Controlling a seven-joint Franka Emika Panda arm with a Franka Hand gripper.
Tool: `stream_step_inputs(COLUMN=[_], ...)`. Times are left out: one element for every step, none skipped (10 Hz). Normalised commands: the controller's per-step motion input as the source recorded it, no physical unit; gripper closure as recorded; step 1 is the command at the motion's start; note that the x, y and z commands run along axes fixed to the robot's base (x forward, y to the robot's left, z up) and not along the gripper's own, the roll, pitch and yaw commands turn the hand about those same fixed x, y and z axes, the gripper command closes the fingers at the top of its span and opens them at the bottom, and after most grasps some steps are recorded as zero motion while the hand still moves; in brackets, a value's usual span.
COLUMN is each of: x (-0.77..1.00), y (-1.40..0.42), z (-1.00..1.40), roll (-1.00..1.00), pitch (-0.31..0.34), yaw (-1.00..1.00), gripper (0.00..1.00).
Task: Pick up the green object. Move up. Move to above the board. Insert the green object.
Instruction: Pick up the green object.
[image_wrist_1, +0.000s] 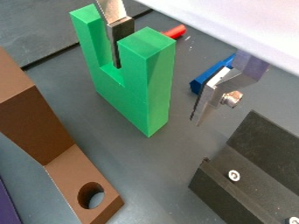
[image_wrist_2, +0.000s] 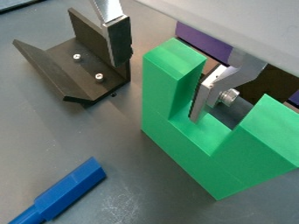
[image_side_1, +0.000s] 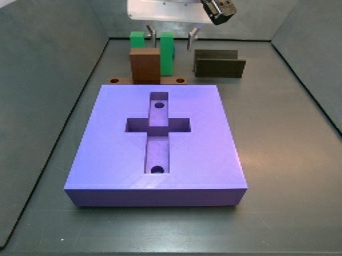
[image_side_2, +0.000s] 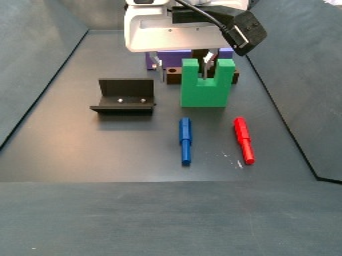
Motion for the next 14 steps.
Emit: stream_step_inputs(x=[0.00, 0.00, 0.00, 0.00, 0.00, 0.00, 0.00, 0.00, 0.00, 0.00, 0.00, 0.00, 0.00, 0.00], y=[0.00, 0.00, 0.00, 0.00, 0.00, 0.00, 0.00, 0.00, 0.00, 0.00, 0.00, 0.00, 0.00, 0.00], z=[0.00, 0.00, 0.00, 0.00, 0.00, 0.00, 0.00, 0.00, 0.00, 0.00, 0.00, 0.00, 0.00, 0.00], roll=[0.00, 0.00, 0.00, 0.00, 0.00, 0.00, 0.00, 0.00, 0.00, 0.00, 0.00, 0.00, 0.00, 0.00], pitch=[0.000, 0.000, 0.000, 0.000, 0.000, 0.000, 0.000, 0.000, 0.000, 0.000, 0.000, 0.000, 0.000, 0.000], yaw=[0.00, 0.00, 0.00, 0.00, 0.00, 0.00, 0.00, 0.00, 0.00, 0.00, 0.00, 0.00, 0.00, 0.00], gripper=[0.00, 1.00, 1.00, 1.00, 1.00, 1.00, 1.00, 1.00, 1.00, 1.00, 1.00, 1.00, 1.00, 1.00])
